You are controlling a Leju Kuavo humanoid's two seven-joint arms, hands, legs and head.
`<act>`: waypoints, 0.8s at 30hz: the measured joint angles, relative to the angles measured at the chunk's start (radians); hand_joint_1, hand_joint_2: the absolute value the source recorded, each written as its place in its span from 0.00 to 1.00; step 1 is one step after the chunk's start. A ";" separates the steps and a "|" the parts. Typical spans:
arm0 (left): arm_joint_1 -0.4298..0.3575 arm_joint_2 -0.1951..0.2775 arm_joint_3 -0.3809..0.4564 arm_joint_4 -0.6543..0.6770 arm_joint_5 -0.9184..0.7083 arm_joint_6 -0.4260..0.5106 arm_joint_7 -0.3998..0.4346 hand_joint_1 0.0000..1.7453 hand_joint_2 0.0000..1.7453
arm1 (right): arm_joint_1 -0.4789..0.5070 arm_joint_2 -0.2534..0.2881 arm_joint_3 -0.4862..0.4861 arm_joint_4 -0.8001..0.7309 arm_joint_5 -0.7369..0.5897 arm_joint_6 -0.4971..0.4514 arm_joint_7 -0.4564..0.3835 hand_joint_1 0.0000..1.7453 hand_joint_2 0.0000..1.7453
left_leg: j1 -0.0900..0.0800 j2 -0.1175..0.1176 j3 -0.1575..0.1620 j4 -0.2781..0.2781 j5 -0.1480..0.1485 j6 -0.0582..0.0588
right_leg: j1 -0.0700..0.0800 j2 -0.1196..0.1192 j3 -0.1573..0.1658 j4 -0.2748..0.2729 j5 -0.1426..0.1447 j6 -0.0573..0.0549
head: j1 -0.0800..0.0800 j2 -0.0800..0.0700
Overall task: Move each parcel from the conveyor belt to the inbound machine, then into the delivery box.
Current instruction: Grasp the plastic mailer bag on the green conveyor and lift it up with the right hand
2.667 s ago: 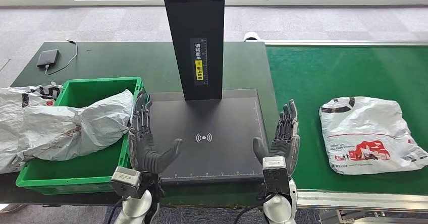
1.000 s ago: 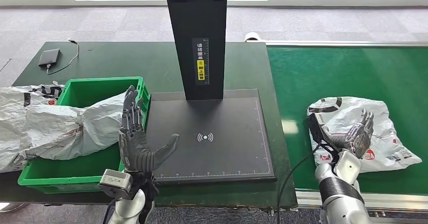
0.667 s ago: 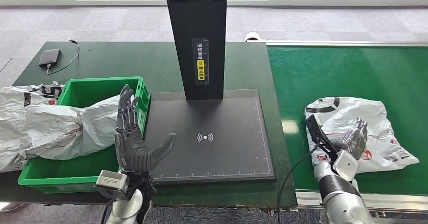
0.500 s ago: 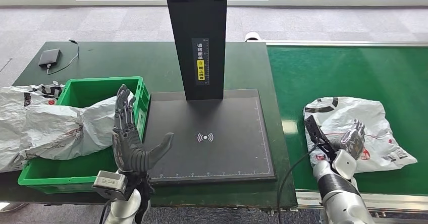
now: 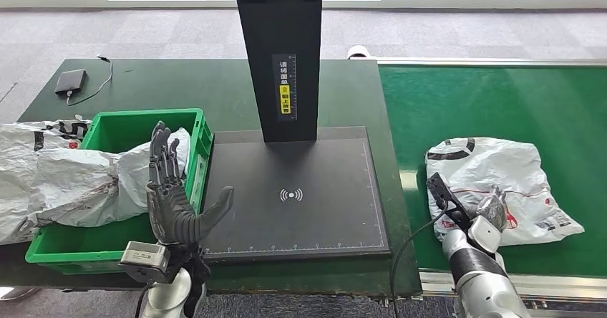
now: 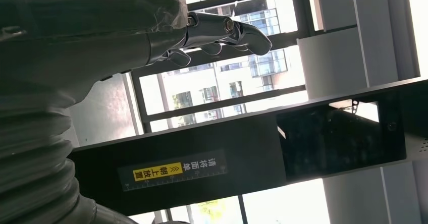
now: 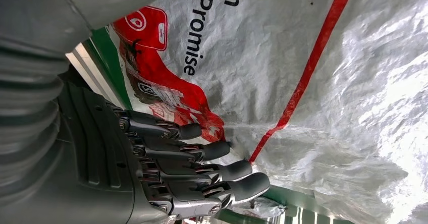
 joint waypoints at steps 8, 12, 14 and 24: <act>0.002 -0.001 0.016 0.003 0.000 0.000 0.000 0.00 1.00 | 0.000 0.000 0.000 0.011 0.000 0.097 0.026 1.00 1.00 | 0.000 0.000 0.000 0.000 0.000 0.000 | 0.000 0.000 0.000 0.000 0.000 0.000 | 0.000 0.000; 0.003 -0.002 0.023 0.007 -0.001 -0.001 0.000 0.00 1.00 | -0.003 0.000 0.000 0.012 0.000 0.136 0.016 1.00 1.00 | 0.000 0.000 0.000 0.000 0.000 0.000 | 0.000 0.000 0.000 0.000 0.000 0.000 | 0.000 0.000; 0.003 -0.003 0.028 0.011 -0.002 -0.002 0.000 0.00 1.00 | -0.007 -0.001 0.000 0.013 0.000 0.152 0.010 1.00 1.00 | 0.000 0.000 0.001 0.000 0.000 0.000 | 0.000 0.000 0.000 0.000 0.000 0.000 | 0.000 0.000; 0.006 -0.004 0.042 0.018 -0.002 -0.002 0.000 0.00 1.00 | -0.010 -0.001 0.000 0.013 0.000 0.165 -0.018 1.00 1.00 | 0.000 0.000 0.001 0.000 0.000 0.000 | 0.000 0.000 0.001 0.000 0.000 0.000 | 0.000 0.000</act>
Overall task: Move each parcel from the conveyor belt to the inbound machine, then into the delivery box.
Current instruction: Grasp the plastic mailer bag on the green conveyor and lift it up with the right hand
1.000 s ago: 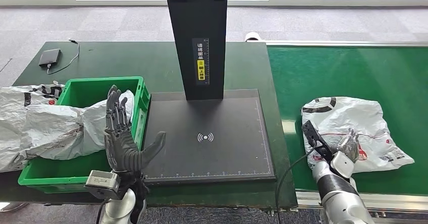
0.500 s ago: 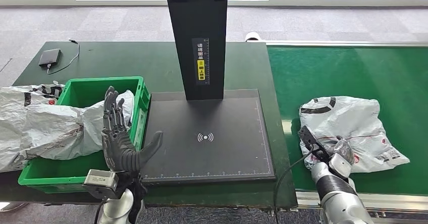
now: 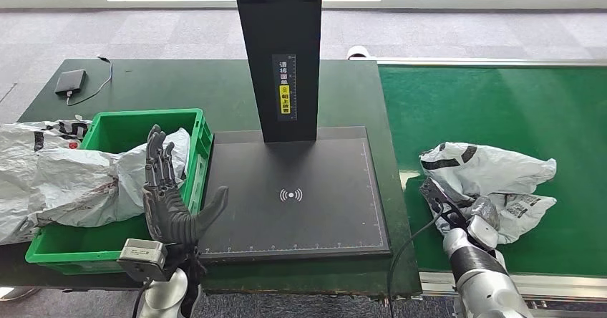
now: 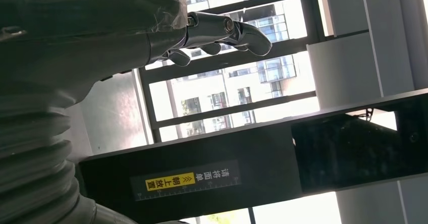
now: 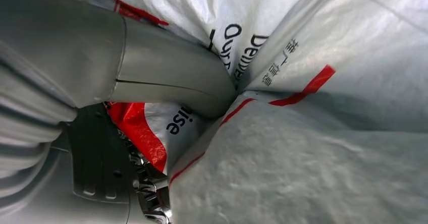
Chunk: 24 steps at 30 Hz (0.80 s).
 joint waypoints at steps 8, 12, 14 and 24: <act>0.003 -0.002 0.015 0.000 0.002 0.001 0.000 0.00 1.00 | 0.000 0.007 0.000 0.000 0.000 -0.036 -0.006 1.00 1.00 | 0.000 0.000 0.000 0.000 0.000 0.000 | 0.000 0.000 0.000 0.000 0.000 0.000 | 0.000 0.000; 0.004 -0.002 0.019 0.000 0.002 0.001 0.000 0.00 1.00 | 0.000 0.010 0.000 0.000 0.000 -0.044 -0.009 1.00 1.00 | 0.000 0.000 0.000 0.000 0.000 0.000 | 0.000 0.000 0.000 0.000 0.000 0.000 | 0.000 0.000; 0.005 -0.002 0.021 -0.001 0.002 0.003 0.000 0.00 1.00 | 0.000 0.013 0.000 -0.001 0.000 -0.085 -0.025 1.00 1.00 | 0.000 0.000 -0.001 0.000 0.000 0.000 | 0.000 0.000 0.000 0.000 0.000 0.000 | 0.000 0.000; 0.009 -0.002 0.035 -0.015 0.003 0.011 0.000 0.00 1.00 | 0.077 0.138 0.050 -0.284 -0.115 -0.516 -0.426 1.00 1.00 | 0.001 0.000 -0.001 0.000 0.000 0.000 | 0.001 0.000 -0.001 0.000 0.000 -0.001 | 0.000 0.000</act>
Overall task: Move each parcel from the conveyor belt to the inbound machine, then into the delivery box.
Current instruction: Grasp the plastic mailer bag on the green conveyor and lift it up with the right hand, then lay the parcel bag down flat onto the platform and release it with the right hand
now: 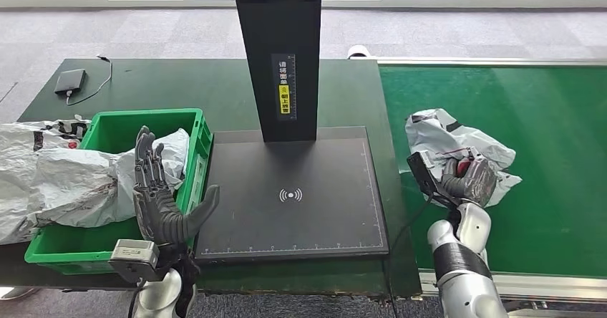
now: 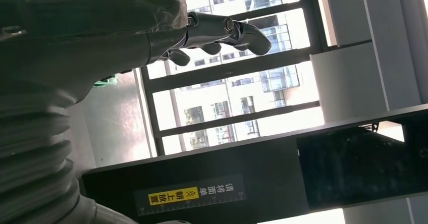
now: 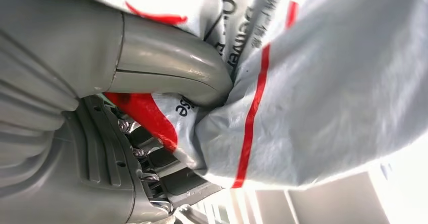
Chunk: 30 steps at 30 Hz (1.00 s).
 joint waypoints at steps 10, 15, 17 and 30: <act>-0.002 0.000 0.000 0.017 0.022 0.025 0.000 0.00 1.00 | 0.210 0.144 0.132 -0.545 -0.137 -0.006 -0.181 1.00 1.00 | 0.000 -0.001 -0.001 0.000 0.000 0.000 | 0.000 -0.001 -0.001 0.000 -0.001 0.000 | 0.000 0.000; -0.006 0.000 -0.010 0.031 0.012 0.036 0.000 0.00 1.00 | 0.254 0.184 0.154 -0.653 -0.198 0.009 -0.237 1.00 1.00 | -0.001 0.001 -0.001 0.000 0.000 0.000 | -0.001 0.000 -0.001 0.000 -0.001 0.000 | 0.000 0.000; -0.011 0.000 -0.024 0.041 -0.002 0.052 0.000 0.00 1.00 | 0.244 0.183 0.190 -0.625 -0.189 0.028 -0.182 1.00 1.00 | -0.001 0.003 -0.001 0.000 0.000 0.000 | -0.001 0.002 -0.001 0.000 -0.001 0.000 | 0.000 0.000; -0.040 0.007 -0.138 0.098 -0.015 0.125 0.000 0.00 1.00 | 0.099 0.192 0.388 -0.141 -0.317 0.027 -0.226 1.00 1.00 | 0.001 0.001 -0.001 0.000 0.001 -0.001 | 0.000 0.002 -0.001 0.000 0.001 0.000 | 0.000 0.000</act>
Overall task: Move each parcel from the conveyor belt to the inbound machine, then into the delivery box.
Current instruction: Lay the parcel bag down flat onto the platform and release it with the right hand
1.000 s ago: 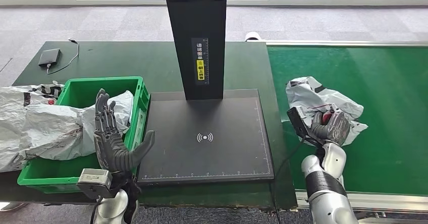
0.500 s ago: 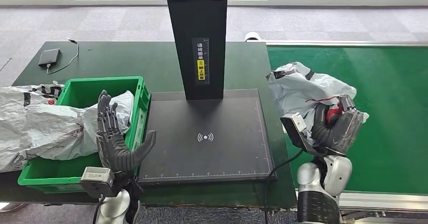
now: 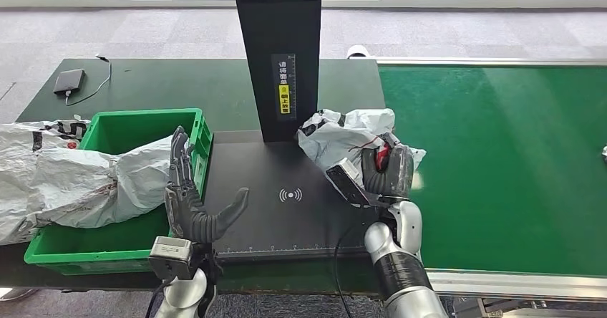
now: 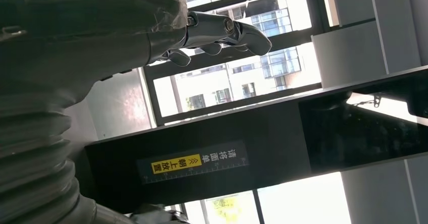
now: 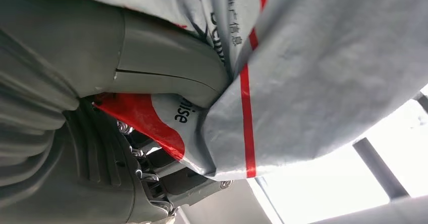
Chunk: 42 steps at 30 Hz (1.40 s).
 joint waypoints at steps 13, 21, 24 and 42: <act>-0.009 0.003 -0.036 0.014 -0.005 0.024 0.000 0.00 1.00 | -0.030 0.027 0.043 0.137 -0.023 0.012 -0.003 1.00 1.00 | 0.000 0.000 0.000 0.000 0.000 0.000 | -0.001 0.000 0.000 0.000 0.000 0.000 | 0.000 0.000; -0.014 0.005 -0.056 0.019 -0.014 0.049 0.000 0.00 1.00 | -0.042 0.029 0.059 0.171 -0.128 0.086 -0.068 1.00 1.00 | 0.000 0.000 0.000 0.000 0.000 0.000 | 0.000 0.000 0.000 0.000 0.000 0.000 | 0.000 0.000; -0.016 0.005 -0.060 0.023 -0.016 0.059 0.000 0.00 1.00 | -0.043 0.030 0.075 0.178 -0.302 0.187 -0.162 1.00 1.00 | 0.000 0.000 0.000 0.000 0.000 0.000 | 0.000 0.000 0.000 0.000 0.000 0.000 | 0.000 0.000; -0.049 0.011 -0.127 0.080 -0.017 0.108 0.000 0.00 1.00 | -0.084 0.030 0.321 0.200 -0.967 0.389 -0.265 0.00 1.00 | 0.000 0.000 0.000 0.000 0.000 0.000 | 0.000 0.000 0.000 0.000 0.000 0.000 | 0.000 0.000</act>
